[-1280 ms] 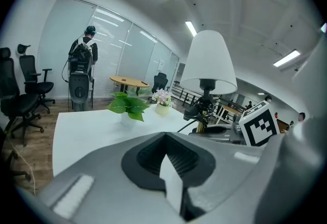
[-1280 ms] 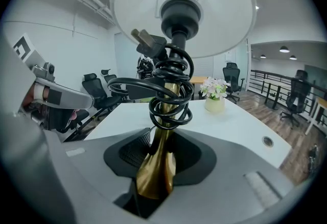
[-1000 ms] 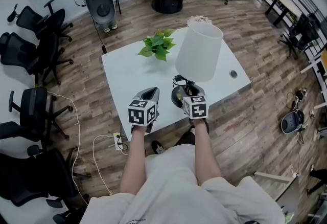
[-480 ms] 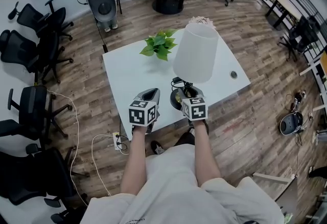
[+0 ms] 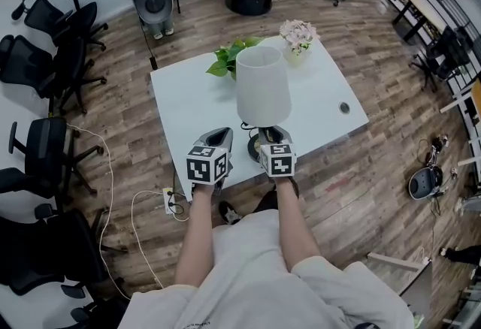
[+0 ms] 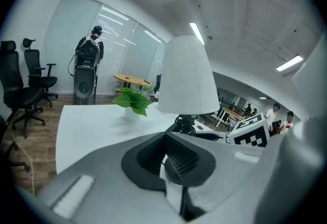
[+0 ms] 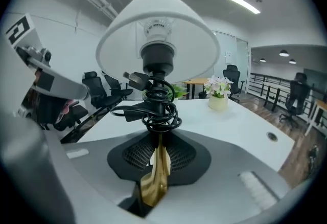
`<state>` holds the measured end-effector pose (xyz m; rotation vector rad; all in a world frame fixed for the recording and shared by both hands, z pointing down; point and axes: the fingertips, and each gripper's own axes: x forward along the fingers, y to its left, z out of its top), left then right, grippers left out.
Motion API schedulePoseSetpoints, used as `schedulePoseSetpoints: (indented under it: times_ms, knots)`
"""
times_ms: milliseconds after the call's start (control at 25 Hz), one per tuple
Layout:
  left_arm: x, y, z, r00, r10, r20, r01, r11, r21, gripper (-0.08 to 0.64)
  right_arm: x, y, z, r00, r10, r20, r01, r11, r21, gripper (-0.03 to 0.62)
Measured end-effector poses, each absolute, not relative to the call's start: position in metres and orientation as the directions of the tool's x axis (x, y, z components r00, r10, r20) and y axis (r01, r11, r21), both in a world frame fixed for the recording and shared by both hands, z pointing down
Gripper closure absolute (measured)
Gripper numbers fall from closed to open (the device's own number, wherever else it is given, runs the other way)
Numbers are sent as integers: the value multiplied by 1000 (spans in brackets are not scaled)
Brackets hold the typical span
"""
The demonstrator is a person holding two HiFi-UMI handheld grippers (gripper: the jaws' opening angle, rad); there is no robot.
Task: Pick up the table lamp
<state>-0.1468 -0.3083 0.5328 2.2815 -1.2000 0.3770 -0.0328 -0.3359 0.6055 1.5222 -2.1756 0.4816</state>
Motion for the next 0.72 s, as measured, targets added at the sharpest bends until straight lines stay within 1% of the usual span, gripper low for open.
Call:
schedulePoseSetpoints:
  times_ms: [120, 360, 720]
  knots:
    - [-151, -305, 539, 557, -676, 484, -831, -449, 329, 560, -37, -334, 607, -313, -788, 530, -944, 319, -84, 500]
    - [-160, -304, 548, 543, -677, 497, -840, -433, 328, 560, -39, -339, 602, -307, -803, 510, -944, 327, -53, 500]
    - [-142, -302, 546, 562, -660, 498, -827, -465, 317, 560, -25, -340, 588, -302, -829, 471, -952, 292, -96, 500]
